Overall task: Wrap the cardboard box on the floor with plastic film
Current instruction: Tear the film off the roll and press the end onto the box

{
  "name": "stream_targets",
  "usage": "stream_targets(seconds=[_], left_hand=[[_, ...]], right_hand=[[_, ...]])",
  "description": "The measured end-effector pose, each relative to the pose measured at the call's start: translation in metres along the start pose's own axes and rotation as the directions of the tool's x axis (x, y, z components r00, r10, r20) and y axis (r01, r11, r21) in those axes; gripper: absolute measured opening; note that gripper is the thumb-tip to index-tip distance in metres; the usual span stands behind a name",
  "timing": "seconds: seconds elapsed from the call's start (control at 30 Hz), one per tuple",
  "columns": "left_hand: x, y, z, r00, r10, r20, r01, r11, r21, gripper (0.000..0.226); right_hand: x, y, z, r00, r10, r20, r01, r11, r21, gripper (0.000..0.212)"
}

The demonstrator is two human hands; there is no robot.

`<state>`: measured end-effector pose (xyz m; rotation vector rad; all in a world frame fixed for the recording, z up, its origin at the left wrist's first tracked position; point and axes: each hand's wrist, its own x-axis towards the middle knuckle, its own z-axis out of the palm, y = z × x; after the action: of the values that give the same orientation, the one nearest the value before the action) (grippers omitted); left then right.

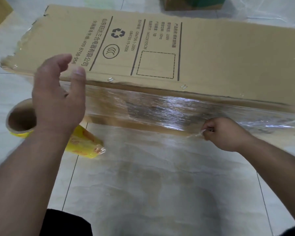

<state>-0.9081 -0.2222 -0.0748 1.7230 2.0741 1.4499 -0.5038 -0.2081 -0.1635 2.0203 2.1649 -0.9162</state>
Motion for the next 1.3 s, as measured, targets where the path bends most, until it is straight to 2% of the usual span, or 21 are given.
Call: stream_targets(seconds=[0.07, 0.13, 0.2, 0.33, 0.4, 0.43, 0.47, 0.5, 0.53, 0.57, 0.6, 0.63, 0.67, 0.73, 0.8, 0.87, 0.93, 1.03, 1.13, 1.2, 1.3], left_hand=[[-0.02, 0.025, 0.035, 0.987, 0.109, 0.12, -0.101, 0.992, -0.072, 0.035], [-0.045, 0.056, 0.079, 0.927, 0.13, 0.352, -0.05, 0.973, -0.227, 0.03], [-0.07, 0.084, 0.119, 0.796, 0.163, 0.583, 0.022, 0.955, -0.297, 0.034], [-0.115, 0.094, 0.185, 0.459, 0.045, 0.887, 0.229, 0.959, -0.167, 0.066], [-0.139, 0.087, 0.212, 0.425, 0.198, 0.883, 0.002, 0.976, -0.22, 0.058], [-0.152, 0.082, 0.224, 0.409, 0.202, 0.89, -0.061, 0.979, -0.194, 0.044], [-0.161, 0.084, 0.229, 0.409, 0.174, 0.896, -0.023, 0.983, -0.18, 0.028], [-0.17, 0.084, 0.234, 0.458, 0.102, 0.883, 0.156, 0.969, -0.193, 0.036], [-0.177, 0.083, 0.243, 0.459, 0.003, 0.888, 0.362, 0.913, -0.19, 0.057], [-0.189, 0.077, 0.253, 0.432, 0.006, 0.902, 0.338, 0.926, -0.168, 0.066], [-0.2, 0.068, 0.255, 0.431, 0.028, 0.902, 0.152, 0.983, -0.104, 0.062], [-0.21, 0.051, 0.261, 0.415, 0.063, 0.908, -0.033, 0.998, -0.054, 0.051], [-0.216, 0.038, 0.265, 0.436, 0.007, 0.9, -0.067, 0.997, 0.025, 0.038], [-0.219, 0.015, 0.267, 0.433, -0.075, 0.898, 0.066, 0.996, 0.051, 0.02], [-0.223, -0.001, 0.271, 0.474, -0.122, 0.872, 0.179, 0.983, 0.04, 0.017], [-0.228, -0.009, 0.274, 0.502, -0.11, 0.858, 0.185, 0.983, 0.018, 0.021], [-0.235, -0.018, 0.278, 0.515, -0.129, 0.847, 0.227, 0.974, 0.01, 0.018], [-0.239, -0.024, 0.282, 0.54, -0.086, 0.837, 0.186, 0.982, -0.019, 0.024], [-0.241, -0.023, 0.28, 0.567, -0.038, 0.823, 0.1, 0.995, -0.023, 0.034], [-0.244, -0.022, 0.279, 0.568, -0.037, 0.822, 0.082, 0.997, -0.012, 0.034], [-0.25, -0.019, 0.271, 0.573, -0.013, 0.819, 0.064, 0.998, -0.029, 0.021]], right_hand=[[0.0, -0.003, -0.004, 1.0, 0.0, -0.009, 0.0, 1.0, -0.002, 0.021], [-0.003, -0.006, -0.005, 1.0, 0.002, -0.026, -0.003, 1.0, -0.02, 0.019], [-0.007, -0.009, -0.003, 0.999, -0.008, -0.053, 0.006, 0.999, -0.036, 0.018], [-0.016, -0.016, -0.001, 0.999, 0.011, -0.05, -0.014, 0.999, -0.044, 0.017], [-0.02, -0.02, 0.003, 0.997, 0.008, -0.081, -0.01, 1.0, -0.026, 0.016], [-0.024, -0.022, 0.006, 0.994, 0.01, -0.106, -0.011, 1.0, -0.007, 0.017], [-0.028, -0.024, 0.009, 0.993, 0.015, -0.117, -0.015, 1.0, 0.007, 0.019], [-0.033, -0.026, 0.013, 0.993, 0.014, -0.113, -0.013, 1.0, 0.004, 0.02], [-0.037, -0.028, 0.016, 0.996, 0.006, -0.086, -0.008, 0.999, -0.031, 0.022], [-0.039, -0.029, 0.017, 0.999, -0.022, -0.047, 0.018, 0.996, -0.089, 0.023], [-0.038, -0.027, 0.015, 0.998, -0.063, 0.009, 0.064, 0.98, -0.187, 0.023], [-0.035, -0.023, 0.011, 0.992, -0.115, 0.058, 0.127, 0.95, -0.285, 0.021], [-0.032, -0.019, 0.003, 0.984, -0.151, 0.1, 0.178, 0.908, -0.379, 0.017], [-0.023, -0.007, -0.011, 0.975, -0.187, 0.117, 0.22, 0.842, -0.493, 0.014], [-0.02, 0.004, -0.013, 0.971, -0.218, 0.099, 0.239, 0.852, -0.465, 0.021], [-0.024, 0.021, -0.007, 0.964, -0.267, -0.004, 0.249, 0.903, -0.35, 0.027], [-0.034, 0.052, 0.002, 0.921, -0.323, -0.219, 0.241, 0.912, -0.332, 0.027], [-0.043, 0.108, 0.002, 0.81, -0.395, -0.434, 0.162, 0.861, -0.482, 0.032], [-0.04, 0.121, -0.001, 0.809, -0.481, -0.339, 0.219, 0.78, -0.586, 0.032], [-0.032, 0.106, -0.002, 0.879, -0.399, -0.261, 0.146, 0.747, -0.649, 0.031], [-0.02, 0.088, -0.009, 0.994, 0.026, -0.102, -0.086, 0.764, -0.639, 0.041]])
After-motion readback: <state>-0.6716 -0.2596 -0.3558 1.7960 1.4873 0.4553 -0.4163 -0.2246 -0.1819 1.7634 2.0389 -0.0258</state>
